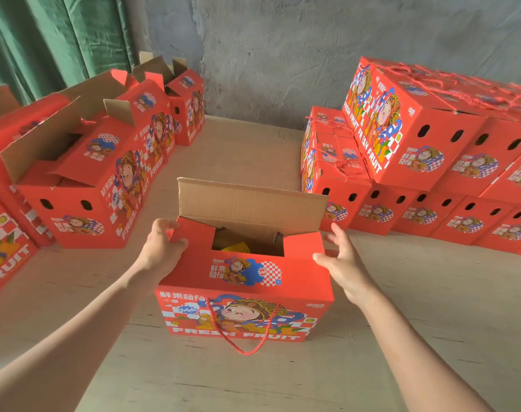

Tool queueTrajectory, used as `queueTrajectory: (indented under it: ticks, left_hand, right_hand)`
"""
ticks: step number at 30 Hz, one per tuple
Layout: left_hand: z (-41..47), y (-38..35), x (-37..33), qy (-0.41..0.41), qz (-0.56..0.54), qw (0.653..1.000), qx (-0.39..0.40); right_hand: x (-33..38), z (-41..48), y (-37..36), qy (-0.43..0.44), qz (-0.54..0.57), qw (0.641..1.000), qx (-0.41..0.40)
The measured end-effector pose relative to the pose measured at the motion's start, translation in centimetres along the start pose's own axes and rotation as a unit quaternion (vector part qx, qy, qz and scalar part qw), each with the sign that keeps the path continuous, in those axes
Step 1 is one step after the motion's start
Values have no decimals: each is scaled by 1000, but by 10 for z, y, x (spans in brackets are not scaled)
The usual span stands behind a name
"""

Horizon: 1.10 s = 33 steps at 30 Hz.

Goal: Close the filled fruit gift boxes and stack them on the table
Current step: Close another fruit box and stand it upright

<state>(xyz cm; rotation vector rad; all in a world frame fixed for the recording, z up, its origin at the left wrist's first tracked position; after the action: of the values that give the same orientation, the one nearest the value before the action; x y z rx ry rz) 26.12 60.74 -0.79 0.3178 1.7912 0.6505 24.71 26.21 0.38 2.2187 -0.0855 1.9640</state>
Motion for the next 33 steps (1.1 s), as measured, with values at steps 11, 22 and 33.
queueTrajectory:
  ticks: [11, 22, 33]
  left_hand:
    - [-21, 14, -20, -169, 5, 980, -103]
    - [-37, 10, -53, -283, 202, 925, -149]
    - [19, -24, -65, -312, 503, 797, 124]
  right_hand:
    - [1, 9, -9, 10, 14, 990, 139]
    - [13, -7, -10, 85, -90, 978, 167]
    - [16, -3, -13, 148, -234, 947, 163]
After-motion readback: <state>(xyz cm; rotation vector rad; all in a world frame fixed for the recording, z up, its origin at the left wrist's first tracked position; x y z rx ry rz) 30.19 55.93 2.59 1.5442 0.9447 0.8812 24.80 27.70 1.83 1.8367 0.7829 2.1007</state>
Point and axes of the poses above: each hand's wrist, its own z-axis towards the middle knuckle, its own y-axis out of the back of the hand, x = y × z, the point moved 9 cm from there along z, towards the middle knuckle, and after that the axes turned 14 degrees about z, right-handed, at the moved point
